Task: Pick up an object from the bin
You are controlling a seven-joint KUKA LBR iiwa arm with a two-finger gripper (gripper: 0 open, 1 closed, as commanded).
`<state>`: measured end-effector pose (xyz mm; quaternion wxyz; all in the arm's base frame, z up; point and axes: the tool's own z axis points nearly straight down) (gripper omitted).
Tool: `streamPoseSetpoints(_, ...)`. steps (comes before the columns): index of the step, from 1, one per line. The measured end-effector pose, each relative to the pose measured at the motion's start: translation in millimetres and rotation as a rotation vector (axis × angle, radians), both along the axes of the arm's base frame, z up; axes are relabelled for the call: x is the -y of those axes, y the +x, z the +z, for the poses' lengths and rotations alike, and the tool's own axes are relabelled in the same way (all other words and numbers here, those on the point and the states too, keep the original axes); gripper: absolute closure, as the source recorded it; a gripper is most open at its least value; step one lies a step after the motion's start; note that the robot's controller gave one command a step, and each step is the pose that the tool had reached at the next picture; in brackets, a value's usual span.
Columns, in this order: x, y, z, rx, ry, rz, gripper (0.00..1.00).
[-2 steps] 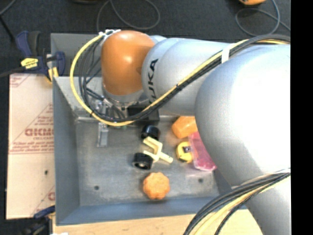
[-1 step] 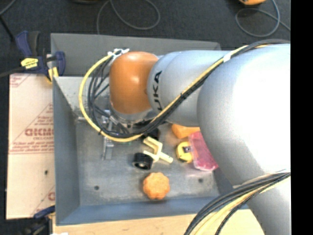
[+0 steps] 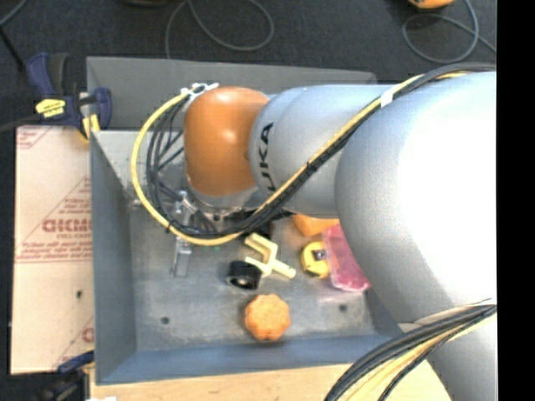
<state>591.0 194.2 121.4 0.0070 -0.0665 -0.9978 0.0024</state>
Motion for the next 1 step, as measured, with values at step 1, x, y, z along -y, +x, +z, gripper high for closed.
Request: streamPoseSetpoints(1, -12.3, 8.7, 42.2, 0.024, 0.011, -0.022, 0.0)
